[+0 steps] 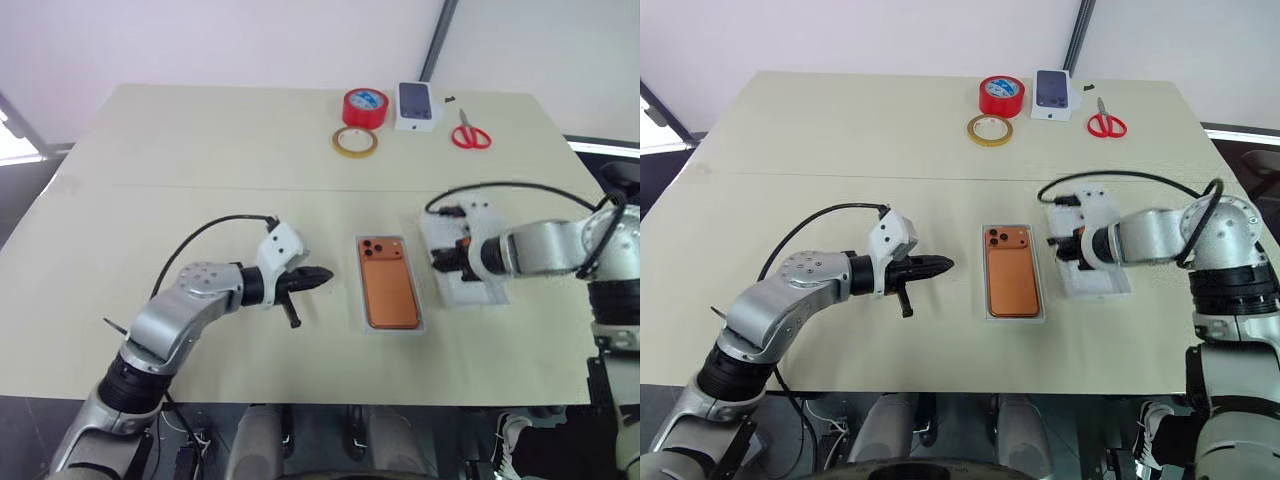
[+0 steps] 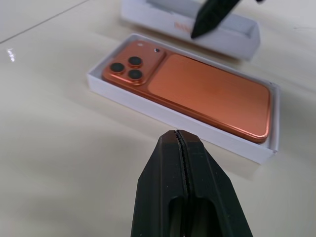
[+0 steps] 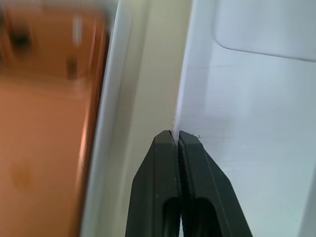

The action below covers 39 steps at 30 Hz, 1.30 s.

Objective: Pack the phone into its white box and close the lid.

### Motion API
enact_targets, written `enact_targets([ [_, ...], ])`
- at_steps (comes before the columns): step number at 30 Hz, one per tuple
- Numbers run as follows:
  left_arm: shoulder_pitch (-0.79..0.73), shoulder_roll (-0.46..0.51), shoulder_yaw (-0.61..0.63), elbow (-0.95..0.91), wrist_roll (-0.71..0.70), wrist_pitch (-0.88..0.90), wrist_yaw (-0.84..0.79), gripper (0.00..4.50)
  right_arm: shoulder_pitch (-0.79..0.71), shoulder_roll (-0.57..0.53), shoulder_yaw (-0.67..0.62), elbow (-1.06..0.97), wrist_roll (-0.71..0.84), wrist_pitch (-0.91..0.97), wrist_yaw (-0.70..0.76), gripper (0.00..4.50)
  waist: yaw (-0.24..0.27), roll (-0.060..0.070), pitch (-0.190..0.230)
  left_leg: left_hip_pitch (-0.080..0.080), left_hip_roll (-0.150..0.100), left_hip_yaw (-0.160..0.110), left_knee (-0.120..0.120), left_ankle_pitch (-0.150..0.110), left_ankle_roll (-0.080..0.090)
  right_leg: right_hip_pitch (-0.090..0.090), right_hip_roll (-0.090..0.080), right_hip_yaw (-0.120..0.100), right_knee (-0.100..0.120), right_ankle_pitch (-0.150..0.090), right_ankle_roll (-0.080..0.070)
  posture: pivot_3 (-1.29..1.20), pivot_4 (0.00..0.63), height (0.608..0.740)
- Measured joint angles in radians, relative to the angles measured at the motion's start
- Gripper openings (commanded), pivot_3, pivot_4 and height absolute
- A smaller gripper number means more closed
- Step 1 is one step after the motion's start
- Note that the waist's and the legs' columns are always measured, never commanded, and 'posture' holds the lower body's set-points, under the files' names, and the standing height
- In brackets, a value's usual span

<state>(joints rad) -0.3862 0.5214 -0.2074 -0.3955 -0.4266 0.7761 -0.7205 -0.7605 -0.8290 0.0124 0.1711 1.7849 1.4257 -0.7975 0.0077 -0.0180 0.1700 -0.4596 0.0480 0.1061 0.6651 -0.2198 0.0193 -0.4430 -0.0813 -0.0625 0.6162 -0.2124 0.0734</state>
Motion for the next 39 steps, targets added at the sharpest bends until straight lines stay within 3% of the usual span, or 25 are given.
enact_targets([
  [5,0.024,0.002,0.091,0.038,-0.001,-0.001,0.031,0.00,-0.103,0.065,-0.048,0.008,0.134,-0.161,-0.064,0.05,-0.006,0.000,0.000,0.000,0.001,0.000,0.000,0.000,0.000,0.000,0.001,0.000,0.000,0.000,0.001,0.00,0.150,0.740],
  [9,0.027,0.011,0.179,0.098,0.000,-0.009,0.051,0.00,-0.108,0.389,-0.173,-0.089,0.162,-0.232,-0.019,0.05,-0.019,0.001,0.000,0.000,0.004,-0.001,-0.001,0.000,0.000,-0.001,0.002,0.000,0.003,0.002,0.004,0.00,0.150,0.740],
  [14,0.026,0.030,0.221,0.127,0.000,-0.021,0.051,0.00,-0.004,0.750,-0.224,-0.290,0.164,-0.329,-0.087,0.05,-0.016,0.002,0.000,-0.001,0.003,-0.002,-0.001,0.000,0.000,-0.001,0.000,-0.001,0.004,0.002,0.004,0.00,0.150,0.740],
  [18,0.022,0.036,0.225,0.126,0.000,-0.021,0.042,0.00,0.154,0.847,-0.182,-0.395,0.165,-0.361,-0.152,0.05,-0.016,0.002,-0.001,-0.001,0.001,-0.002,0.000,0.000,0.000,0.001,-0.002,-0.001,0.001,0.001,0.003,0.00,0.150,0.740],
  [22,0.023,0.038,0.202,0.093,-0.001,-0.017,0.024,0.00,0.325,0.762,-0.127,-0.418,0.164,-0.327,-0.109,0.05,-0.020,0.002,0.000,-0.001,0.001,-0.001,0.000,0.000,0.000,0.001,-0.002,0.000,0.000,0.000,0.000,0.00,0.150,0.740],
  [27,0.030,0.027,0.146,0.044,-0.034,0.004,-0.009,0.00,0.325,0.596,-0.121,-0.380,0.176,-0.258,0.085,0.05,-0.024,0.003,-0.001,0.001,0.003,-0.001,-0.001,0.000,0.000,0.001,0.000,0.000,0.001,-0.001,0.000,0.00,0.150,0.740],
  [30,0.029,0.020,0.124,0.028,-0.049,0.016,-0.025,0.00,0.314,0.497,-0.109,-0.344,0.181,-0.220,0.183,0.99,-0.023,0.004,-0.001,0.001,0.003,-0.001,-0.002,0.000,0.000,0.001,0.000,0.000,0.001,-0.001,0.000,0.00,0.150,0.740],
  [37,0.020,-0.015,0.048,0.030,-0.053,0.023,-0.037,0.00,0.257,0.261,-0.061,-0.259,0.172,-0.138,0.368,4.47,-0.018,0.004,0.000,0.001,0.002,-0.001,-0.001,0.000,0.000,0.000,0.000,0.001,0.001,-0.001,0.000,0.00,0.150,0.740],
  [39,0.014,-0.031,0.023,0.034,-0.051,0.023,-0.036,0.00,0.191,0.160,-0.058,-0.260,0.166,-0.121,0.422,4.47,-0.018,0.004,0.000,0.001,0.002,-0.001,-0.001,0.000,0.000,0.000,0.000,0.001,0.001,-0.001,0.000,0.00,0.150,0.740],
])
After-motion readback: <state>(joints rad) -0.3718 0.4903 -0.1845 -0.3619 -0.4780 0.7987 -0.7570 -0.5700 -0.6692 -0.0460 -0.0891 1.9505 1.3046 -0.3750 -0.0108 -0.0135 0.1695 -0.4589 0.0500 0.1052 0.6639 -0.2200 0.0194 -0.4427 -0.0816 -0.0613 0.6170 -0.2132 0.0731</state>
